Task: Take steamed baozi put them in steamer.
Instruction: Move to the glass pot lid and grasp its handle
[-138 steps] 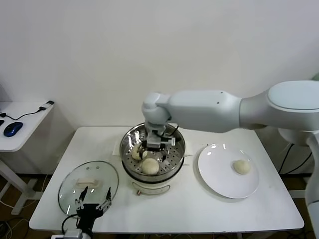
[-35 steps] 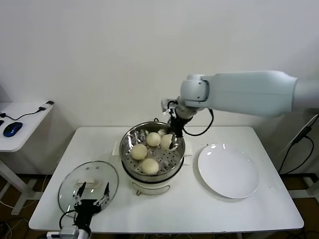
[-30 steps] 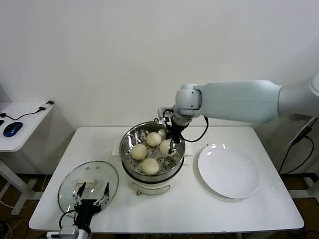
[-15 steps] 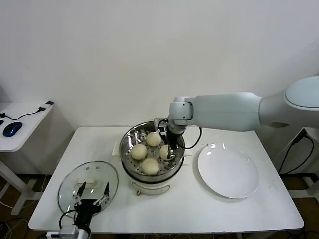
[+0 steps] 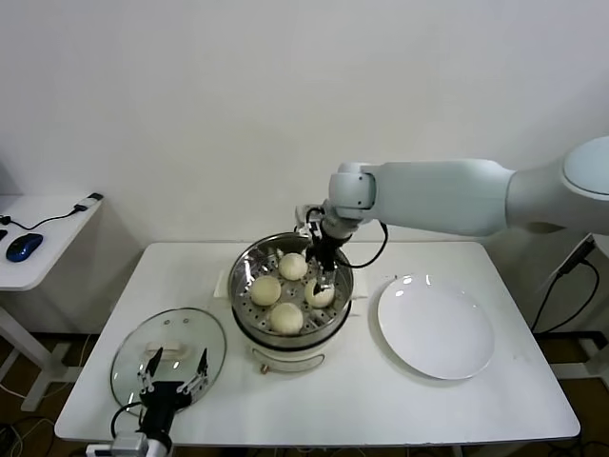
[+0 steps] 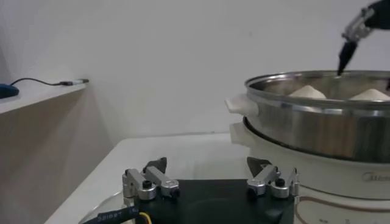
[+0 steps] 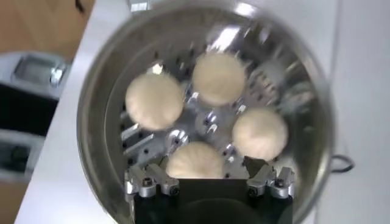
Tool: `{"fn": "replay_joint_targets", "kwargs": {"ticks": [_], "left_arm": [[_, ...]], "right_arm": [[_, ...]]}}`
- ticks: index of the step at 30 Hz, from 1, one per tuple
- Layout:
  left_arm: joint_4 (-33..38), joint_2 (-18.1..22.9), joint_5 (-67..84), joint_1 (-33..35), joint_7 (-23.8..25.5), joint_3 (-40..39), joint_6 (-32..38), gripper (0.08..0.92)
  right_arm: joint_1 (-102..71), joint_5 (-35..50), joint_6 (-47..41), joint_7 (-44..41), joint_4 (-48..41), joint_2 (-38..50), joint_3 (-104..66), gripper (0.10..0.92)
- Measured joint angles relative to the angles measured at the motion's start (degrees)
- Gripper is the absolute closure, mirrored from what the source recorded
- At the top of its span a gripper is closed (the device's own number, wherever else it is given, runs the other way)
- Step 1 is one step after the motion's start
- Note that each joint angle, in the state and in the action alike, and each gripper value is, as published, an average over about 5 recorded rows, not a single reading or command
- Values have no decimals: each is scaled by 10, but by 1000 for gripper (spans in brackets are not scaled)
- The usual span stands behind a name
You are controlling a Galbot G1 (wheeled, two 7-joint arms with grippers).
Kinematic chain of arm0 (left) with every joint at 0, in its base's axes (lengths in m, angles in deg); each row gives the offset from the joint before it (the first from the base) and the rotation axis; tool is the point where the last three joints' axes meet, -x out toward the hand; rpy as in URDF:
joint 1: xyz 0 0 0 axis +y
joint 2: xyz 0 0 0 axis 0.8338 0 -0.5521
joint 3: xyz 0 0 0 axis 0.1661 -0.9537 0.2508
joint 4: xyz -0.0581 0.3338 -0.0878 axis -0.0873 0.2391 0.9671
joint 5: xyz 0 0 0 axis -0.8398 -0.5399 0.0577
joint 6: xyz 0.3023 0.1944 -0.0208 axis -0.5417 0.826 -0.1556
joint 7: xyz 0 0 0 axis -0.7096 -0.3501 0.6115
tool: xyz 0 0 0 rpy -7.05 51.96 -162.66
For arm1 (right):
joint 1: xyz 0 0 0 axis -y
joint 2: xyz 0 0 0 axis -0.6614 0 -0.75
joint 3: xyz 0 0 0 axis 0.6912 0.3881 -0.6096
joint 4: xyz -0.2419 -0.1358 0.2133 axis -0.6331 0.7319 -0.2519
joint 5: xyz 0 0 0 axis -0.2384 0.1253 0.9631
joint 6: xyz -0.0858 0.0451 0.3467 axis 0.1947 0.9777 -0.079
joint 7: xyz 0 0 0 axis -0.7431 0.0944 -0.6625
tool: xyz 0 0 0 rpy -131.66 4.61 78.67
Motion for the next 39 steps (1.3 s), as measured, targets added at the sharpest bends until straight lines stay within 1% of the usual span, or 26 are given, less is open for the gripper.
{"fn": "replay_joint_targets", "kwargs": {"ticks": [4,10,15,20,24,29,33,39], "left_arm": [[3,0,4,-1,-2,2,6,177],[7,0,9,-6,-3,10,18,177],[12,0,15,-11,1,16,30,177],[9,3,21,-18,0,22,39,177],[3,4,22,-26,-2,25,48,177],[-7,3,12,-36,0,29,63,177],[-16,1,-1,-44,2,35,78,177],[-28,-3,-20,-50,-1,43,98,177]], "right_arm": [[-26,5,13,51,-12,30,-83,203],[-91,-8,18,174,-12,80,-232,203],[-177,-20,12,282,14,137,-367,203],[-304,-44,26,352,62,209,-506,203],[-440,-74,52,385,104,257,-632,203],[-629,-119,91,402,149,278,-808,202],[-780,-153,130,404,177,266,-941,203],[-977,-194,199,401,197,221,-1093,202]]}}
